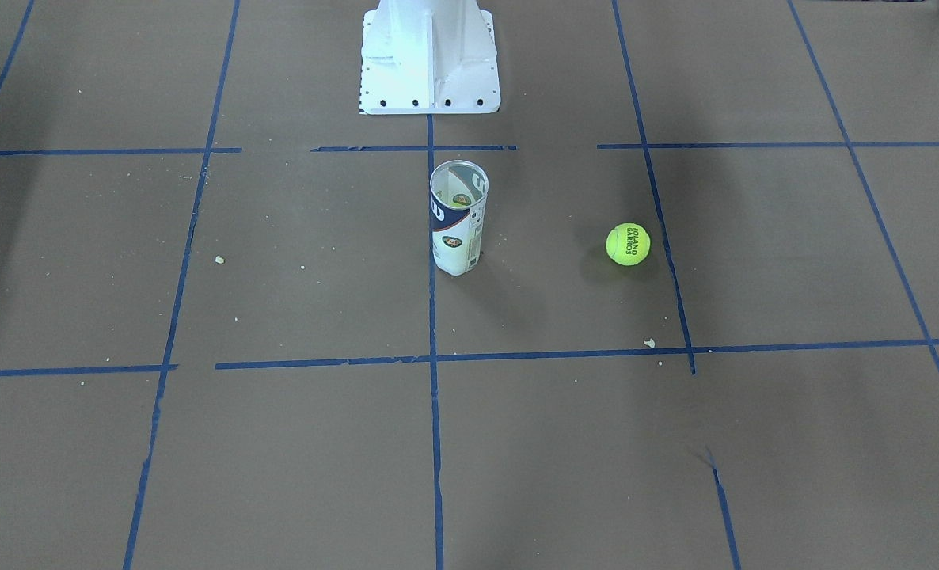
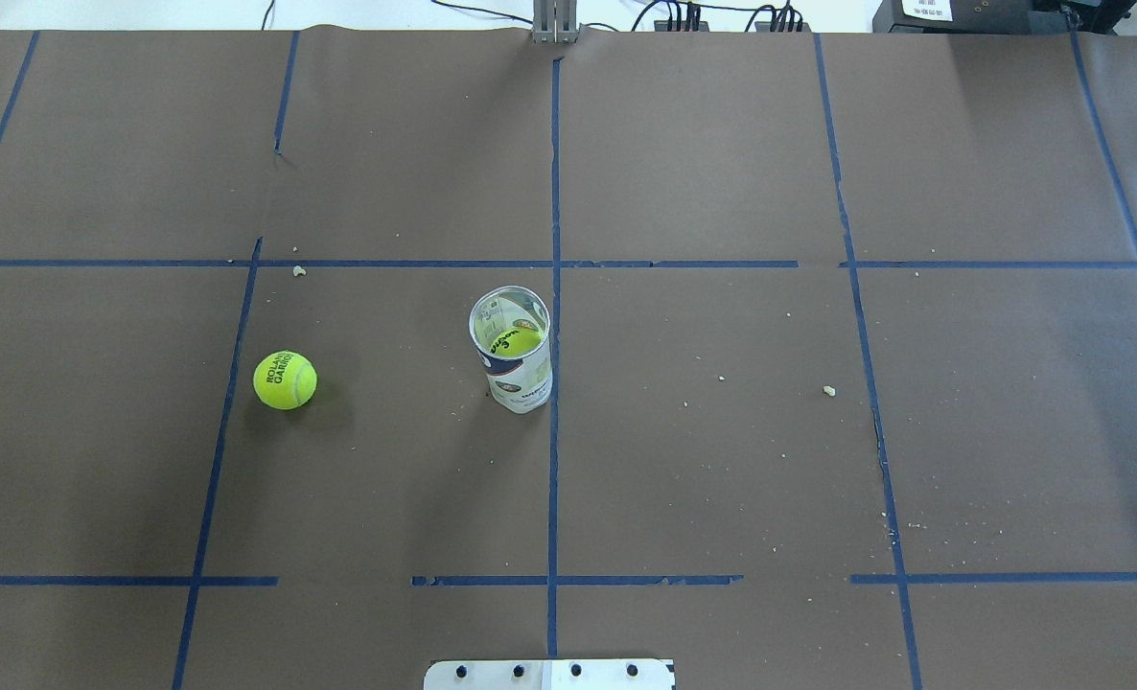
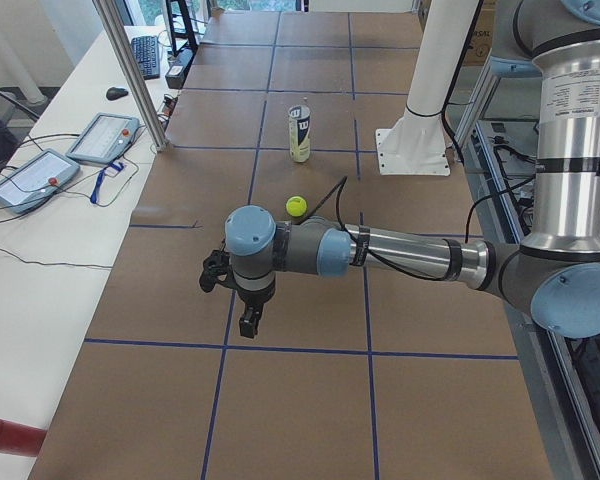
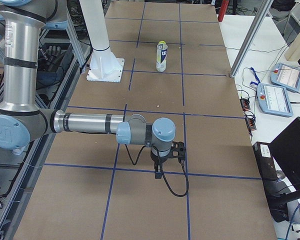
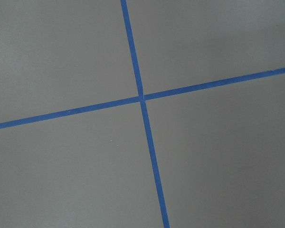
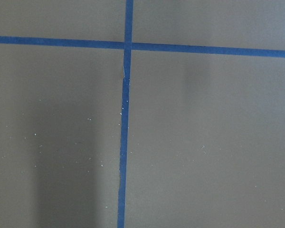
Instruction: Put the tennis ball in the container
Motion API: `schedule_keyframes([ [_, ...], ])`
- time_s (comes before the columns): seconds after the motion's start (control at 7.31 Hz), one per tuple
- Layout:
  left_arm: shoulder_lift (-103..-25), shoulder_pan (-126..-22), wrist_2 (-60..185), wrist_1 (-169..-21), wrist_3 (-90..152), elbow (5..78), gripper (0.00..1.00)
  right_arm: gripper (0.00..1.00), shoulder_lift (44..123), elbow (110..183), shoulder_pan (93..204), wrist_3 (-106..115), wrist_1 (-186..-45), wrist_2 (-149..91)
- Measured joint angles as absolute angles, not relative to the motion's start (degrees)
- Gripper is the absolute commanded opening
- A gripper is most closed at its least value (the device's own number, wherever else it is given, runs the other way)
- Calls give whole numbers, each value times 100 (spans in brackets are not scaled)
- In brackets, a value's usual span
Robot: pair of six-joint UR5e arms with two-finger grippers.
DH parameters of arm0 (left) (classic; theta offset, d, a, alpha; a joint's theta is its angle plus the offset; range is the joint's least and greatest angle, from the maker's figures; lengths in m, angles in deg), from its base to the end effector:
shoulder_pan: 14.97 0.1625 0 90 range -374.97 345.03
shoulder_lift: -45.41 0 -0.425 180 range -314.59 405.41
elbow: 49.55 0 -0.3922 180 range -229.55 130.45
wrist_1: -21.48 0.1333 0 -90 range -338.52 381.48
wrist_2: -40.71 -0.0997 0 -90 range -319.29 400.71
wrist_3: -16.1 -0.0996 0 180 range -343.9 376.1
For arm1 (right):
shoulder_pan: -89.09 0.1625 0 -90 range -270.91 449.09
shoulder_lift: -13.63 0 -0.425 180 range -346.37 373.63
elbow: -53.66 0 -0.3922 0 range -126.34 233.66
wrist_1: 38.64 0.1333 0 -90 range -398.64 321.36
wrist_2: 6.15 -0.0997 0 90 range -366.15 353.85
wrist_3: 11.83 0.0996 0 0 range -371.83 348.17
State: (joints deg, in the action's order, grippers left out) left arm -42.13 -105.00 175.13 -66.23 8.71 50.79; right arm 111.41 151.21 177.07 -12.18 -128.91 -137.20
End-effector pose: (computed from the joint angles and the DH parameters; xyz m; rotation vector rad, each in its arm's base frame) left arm -0.0638 -0.4764 0.5944 0.1427 0.7679 0.1597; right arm 0.0526 -0.4358 0.6611 -0.0188 -0.7163 -0.0365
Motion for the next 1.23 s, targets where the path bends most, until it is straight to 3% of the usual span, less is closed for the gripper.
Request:
schedule_keyframes([
  [1.23,-4613,-10487,17532,-7198,946,4855,100,100,11142,15124,17707,-1219,-12894,-13720],
])
